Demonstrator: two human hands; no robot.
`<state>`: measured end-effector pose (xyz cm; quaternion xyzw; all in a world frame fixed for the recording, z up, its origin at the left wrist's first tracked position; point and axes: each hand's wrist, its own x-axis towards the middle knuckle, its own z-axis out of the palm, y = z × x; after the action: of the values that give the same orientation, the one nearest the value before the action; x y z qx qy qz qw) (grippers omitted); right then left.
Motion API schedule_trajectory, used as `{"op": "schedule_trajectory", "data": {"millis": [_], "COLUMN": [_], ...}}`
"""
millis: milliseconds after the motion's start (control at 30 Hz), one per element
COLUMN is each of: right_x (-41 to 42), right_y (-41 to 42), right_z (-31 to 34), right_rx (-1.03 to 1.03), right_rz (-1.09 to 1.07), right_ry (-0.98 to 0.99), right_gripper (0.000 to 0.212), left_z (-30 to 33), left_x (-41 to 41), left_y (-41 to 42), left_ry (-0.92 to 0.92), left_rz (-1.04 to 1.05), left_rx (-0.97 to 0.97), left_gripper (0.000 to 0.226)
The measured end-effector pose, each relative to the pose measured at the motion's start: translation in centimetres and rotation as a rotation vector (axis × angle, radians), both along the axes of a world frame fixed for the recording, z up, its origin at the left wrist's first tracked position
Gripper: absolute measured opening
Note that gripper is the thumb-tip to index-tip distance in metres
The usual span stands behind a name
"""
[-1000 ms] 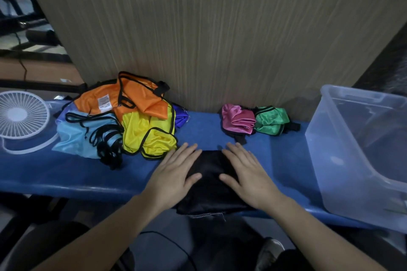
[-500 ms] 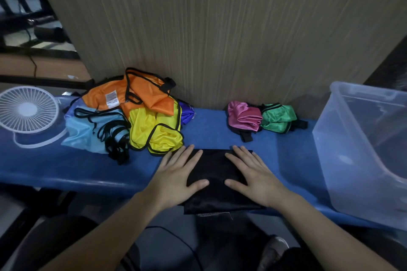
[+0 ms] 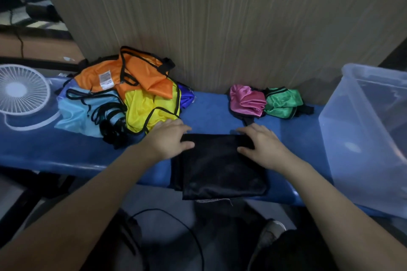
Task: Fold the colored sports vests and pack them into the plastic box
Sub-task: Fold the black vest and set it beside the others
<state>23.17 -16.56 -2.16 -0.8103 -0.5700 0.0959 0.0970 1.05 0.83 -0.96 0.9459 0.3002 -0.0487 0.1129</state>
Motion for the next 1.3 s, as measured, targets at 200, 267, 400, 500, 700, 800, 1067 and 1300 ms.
{"op": "schedule_trajectory", "data": {"millis": [200,267,400,500,700,800,1067,1300], "right_x": [0.8,1.1,1.3,1.6,1.7,1.6,2.2,1.5], "right_y": [0.8,0.9,0.8,0.5,0.8,1.2,0.9,-0.9], "right_z": [0.7,0.9,1.3,1.8,1.7,1.4,0.8,0.8], "right_rx": [-0.101,-0.102,-0.117,-0.078,0.153,0.234,0.415,0.376], "right_rz": [-0.011,-0.021,-0.002,-0.027,-0.183,-0.242,-0.292,-0.158], "right_ry": [0.087,0.121,0.201,0.208,0.303,0.323,0.479,0.380], "right_gripper": [0.060,0.056,0.033,0.030,0.025,0.023,0.032,0.034], "left_z": [-0.7,-0.6,-0.5,-0.4,-0.5,-1.0,-1.1,-1.7], "left_x": [0.3,0.5,0.8,1.1,2.4,3.0,3.8,1.8], "left_y": [0.5,0.6,0.9,0.7,0.9,1.1,0.5,-0.6], "left_ry": [-0.034,-0.100,-0.193,-0.269,-0.424,-0.484,-0.716,-0.759], "left_rz": [-0.001,-0.002,0.028,0.052,0.056,0.044,0.059,-0.108], "left_rx": [-0.080,-0.119,-0.294,-0.370,-0.129,-0.036,0.041,-0.047], "left_gripper": [0.048,0.037,0.036,0.039,0.036,0.032,0.022,0.023]}}
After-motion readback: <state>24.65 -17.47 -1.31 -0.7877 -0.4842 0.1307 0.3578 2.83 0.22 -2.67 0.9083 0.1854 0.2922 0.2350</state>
